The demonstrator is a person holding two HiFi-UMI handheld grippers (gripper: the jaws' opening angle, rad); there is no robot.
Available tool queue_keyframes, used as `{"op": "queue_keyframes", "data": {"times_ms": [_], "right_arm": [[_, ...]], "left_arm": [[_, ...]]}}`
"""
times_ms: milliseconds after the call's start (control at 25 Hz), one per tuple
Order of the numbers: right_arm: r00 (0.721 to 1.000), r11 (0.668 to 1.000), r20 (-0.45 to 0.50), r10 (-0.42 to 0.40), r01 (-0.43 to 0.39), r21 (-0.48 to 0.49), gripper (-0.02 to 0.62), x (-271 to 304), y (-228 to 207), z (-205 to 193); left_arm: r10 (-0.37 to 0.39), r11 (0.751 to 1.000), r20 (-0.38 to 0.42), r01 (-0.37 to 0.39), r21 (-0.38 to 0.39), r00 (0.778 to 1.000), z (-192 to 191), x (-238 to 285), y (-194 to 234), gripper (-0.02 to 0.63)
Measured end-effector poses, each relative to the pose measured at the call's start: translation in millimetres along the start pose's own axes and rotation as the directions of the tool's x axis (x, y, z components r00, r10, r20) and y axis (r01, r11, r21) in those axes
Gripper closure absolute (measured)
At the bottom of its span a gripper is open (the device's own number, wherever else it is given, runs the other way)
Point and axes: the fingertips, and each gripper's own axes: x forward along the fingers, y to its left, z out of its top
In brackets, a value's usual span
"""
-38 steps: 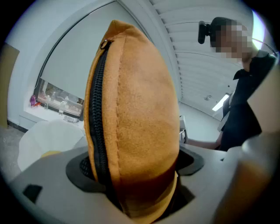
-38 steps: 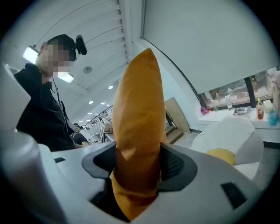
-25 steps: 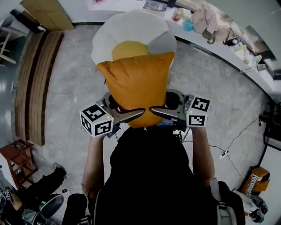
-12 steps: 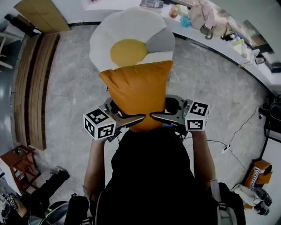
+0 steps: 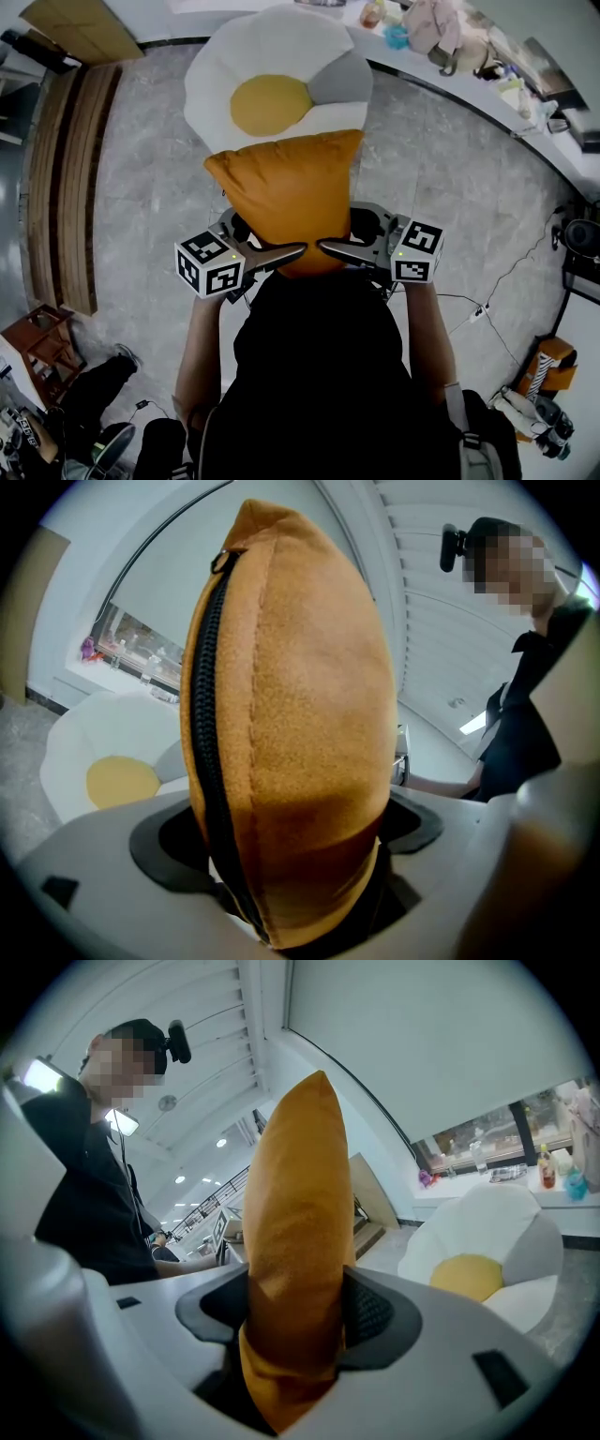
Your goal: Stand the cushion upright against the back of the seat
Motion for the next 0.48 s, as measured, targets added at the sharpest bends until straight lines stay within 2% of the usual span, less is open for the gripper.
{"op": "queue_keyframes", "data": {"times_ms": [160,360,480], "right_arm": [[0.999,0.999,0.037,0.038,-0.038,-0.002,0.307,-9.2,-21.7,16.8],[0.989,0.995,0.106,0.099,-0.097,-0.025,0.307,-29.4,-71.8,76.0],[0.985,0.992,0.126,0.122,-0.117,-0.047,0.308,-41.7,-84.8,94.4]], "left_arm": [[0.018,1.0,0.011,-0.018,0.022,1.0,21.4,16.2,7.9,0.101],[0.029,0.995,0.0,-0.029,0.09,1.0,90.4,51.8,25.2,0.098],[0.033,0.992,-0.012,-0.032,0.118,0.999,111.2,65.1,25.6,0.098]]}}
